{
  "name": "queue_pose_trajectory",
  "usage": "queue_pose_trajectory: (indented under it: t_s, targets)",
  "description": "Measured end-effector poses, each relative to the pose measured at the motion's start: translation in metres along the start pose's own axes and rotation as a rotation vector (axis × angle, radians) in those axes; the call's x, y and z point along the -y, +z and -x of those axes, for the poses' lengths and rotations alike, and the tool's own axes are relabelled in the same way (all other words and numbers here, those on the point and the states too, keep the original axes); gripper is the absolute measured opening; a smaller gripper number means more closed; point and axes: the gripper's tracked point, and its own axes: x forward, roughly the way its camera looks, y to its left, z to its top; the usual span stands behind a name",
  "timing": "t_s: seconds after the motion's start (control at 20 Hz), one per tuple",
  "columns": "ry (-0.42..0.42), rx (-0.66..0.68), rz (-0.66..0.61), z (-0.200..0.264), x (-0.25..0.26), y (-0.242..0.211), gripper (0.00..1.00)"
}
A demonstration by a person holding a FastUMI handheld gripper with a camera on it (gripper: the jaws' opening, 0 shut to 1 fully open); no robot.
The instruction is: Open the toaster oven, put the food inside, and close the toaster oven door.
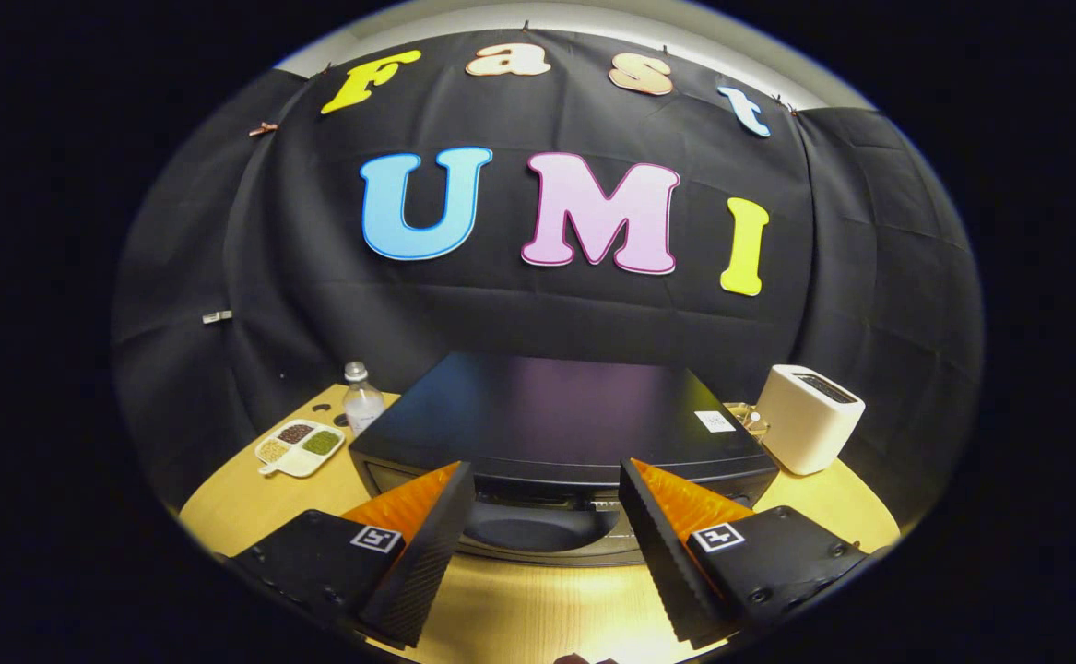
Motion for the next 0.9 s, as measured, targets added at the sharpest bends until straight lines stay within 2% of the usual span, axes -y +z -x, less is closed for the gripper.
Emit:
queue_pose_trajectory:
  t_s: [0.2,0.45,0.7,0.9]
  targets:
    - [-0.007,-0.079,-0.028,-0.013,-0.005,-0.025,0.98]
    - [-0.03,-0.076,-0.054,-0.016,-0.007,-0.025,0.98]
    - [0.025,-0.107,-0.055,0.002,-0.01,-0.036,0.98]
    - [0.037,-0.133,-0.05,0.024,-0.011,-0.047,0.97]
